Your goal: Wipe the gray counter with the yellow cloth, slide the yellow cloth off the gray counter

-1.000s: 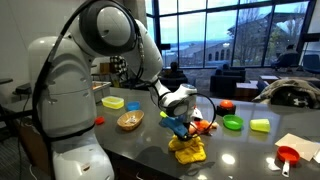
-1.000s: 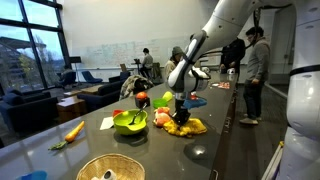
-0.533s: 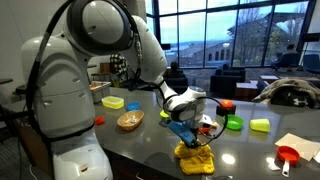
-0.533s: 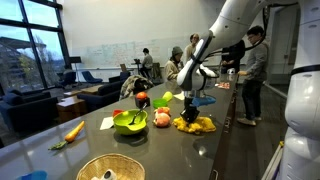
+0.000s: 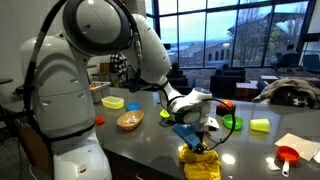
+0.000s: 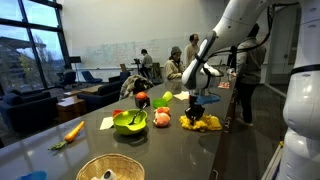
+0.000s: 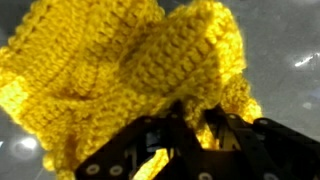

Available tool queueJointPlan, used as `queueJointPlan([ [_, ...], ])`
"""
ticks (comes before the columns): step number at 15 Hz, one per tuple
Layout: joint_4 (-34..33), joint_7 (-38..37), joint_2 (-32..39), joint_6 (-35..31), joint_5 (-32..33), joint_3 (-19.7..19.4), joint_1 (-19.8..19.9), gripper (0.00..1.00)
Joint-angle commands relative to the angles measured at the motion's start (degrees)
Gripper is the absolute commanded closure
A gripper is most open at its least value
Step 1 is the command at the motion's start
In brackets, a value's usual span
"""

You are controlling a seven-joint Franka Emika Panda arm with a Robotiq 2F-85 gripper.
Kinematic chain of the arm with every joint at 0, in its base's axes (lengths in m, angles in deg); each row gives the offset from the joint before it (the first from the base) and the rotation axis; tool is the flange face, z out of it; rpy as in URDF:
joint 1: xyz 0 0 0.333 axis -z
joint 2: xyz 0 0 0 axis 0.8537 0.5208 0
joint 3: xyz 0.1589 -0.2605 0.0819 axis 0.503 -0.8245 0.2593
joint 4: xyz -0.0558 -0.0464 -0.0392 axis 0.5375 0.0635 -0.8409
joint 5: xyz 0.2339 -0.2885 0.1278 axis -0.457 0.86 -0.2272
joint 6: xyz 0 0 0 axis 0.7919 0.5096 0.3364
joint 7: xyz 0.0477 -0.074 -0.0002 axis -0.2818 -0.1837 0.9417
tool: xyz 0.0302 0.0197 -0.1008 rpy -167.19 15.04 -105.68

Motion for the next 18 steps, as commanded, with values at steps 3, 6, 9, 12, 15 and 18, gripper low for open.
queueJointPlan([
  [3,-0.03,-0.13,-0.05,0.1,0.1,0.08,0.07,0.42],
  [6,-2.18,-3.56,-0.19,1.3,3.81,0.71,-0.85,0.32],
  [9,-5.22,-9.09,-1.03,4.04,9.9,2.57,-3.13,0.13],
  [12,-8.44,-13.65,-1.8,7.14,13.38,5.1,-5.97,0.0],
  [15,-10.55,-15.59,-1.22,8.69,13.28,7.37,-8.37,0.0],
  [18,-10.09,-18.23,-0.78,9.62,15.37,8.42,-9.57,0.0],
])
